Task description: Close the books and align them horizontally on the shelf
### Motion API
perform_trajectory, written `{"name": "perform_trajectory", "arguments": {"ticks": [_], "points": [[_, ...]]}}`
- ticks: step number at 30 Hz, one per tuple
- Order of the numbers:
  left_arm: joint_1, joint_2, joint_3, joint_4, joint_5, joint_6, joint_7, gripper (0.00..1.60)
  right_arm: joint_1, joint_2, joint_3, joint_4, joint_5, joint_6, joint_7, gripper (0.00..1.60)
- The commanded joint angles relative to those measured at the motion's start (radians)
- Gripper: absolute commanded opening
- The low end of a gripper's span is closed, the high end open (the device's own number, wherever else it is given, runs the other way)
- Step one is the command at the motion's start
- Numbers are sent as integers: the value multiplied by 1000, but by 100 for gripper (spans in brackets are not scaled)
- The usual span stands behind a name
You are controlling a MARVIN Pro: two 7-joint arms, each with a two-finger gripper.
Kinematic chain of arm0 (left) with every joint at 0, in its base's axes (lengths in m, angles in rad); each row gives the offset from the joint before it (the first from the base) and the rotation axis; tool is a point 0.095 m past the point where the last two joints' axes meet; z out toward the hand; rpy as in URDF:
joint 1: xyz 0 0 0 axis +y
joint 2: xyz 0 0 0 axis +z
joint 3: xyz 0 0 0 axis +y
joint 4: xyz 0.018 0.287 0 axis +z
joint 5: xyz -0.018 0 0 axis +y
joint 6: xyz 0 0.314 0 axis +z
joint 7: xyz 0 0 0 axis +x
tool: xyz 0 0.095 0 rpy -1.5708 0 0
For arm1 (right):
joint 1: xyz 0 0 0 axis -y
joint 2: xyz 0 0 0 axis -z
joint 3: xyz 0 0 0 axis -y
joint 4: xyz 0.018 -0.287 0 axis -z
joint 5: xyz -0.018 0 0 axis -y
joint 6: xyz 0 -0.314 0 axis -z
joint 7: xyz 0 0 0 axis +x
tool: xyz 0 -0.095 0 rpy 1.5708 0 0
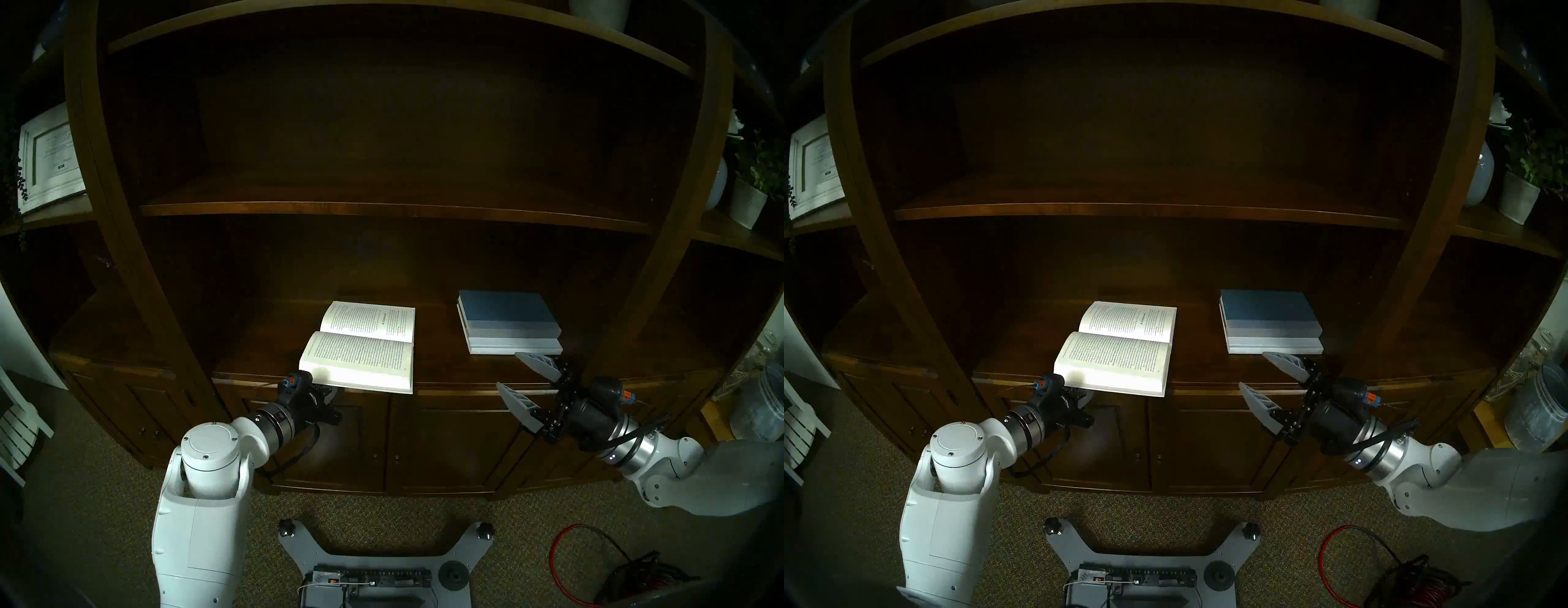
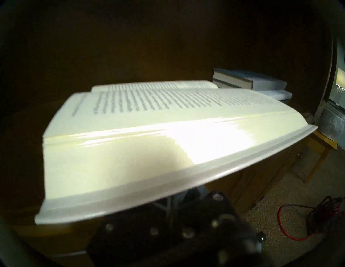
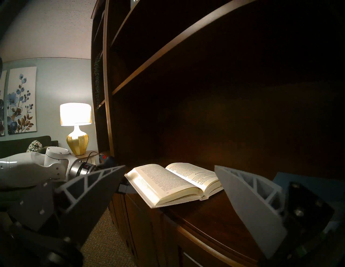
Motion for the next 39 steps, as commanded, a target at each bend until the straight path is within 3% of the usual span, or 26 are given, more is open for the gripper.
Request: {"name": "perform_trajectory", "arguments": {"ticks": [1, 9, 14, 16, 18, 26, 39], "points": [[-61, -18, -11, -110, -30, -22, 9, 0, -5, 6, 39, 1, 35, -19, 42, 160], [-97, -26, 9, -114, -6, -46, 48, 0, -28, 6, 65, 8, 78, -19, 97, 160], [-151, -28, 47, -19, 39, -95, 101, 0, -41, 6, 79, 12, 102, -19, 127, 160], [-201, -28, 65, 60, 73, -119, 139, 0, -48, 6, 85, 15, 113, -19, 142, 160], [-180, -27, 72, 60, 77, -132, 157, 0, -49, 6, 85, 15, 114, -19, 143, 160], [-259, -36, 88, 162, 106, -157, 233, 0, -62, 6, 96, 20, 134, -19, 168, 160], [-345, -33, 70, 173, 92, -191, 300, 0, -76, 6, 113, 27, 171, -19, 214, 160]]}}
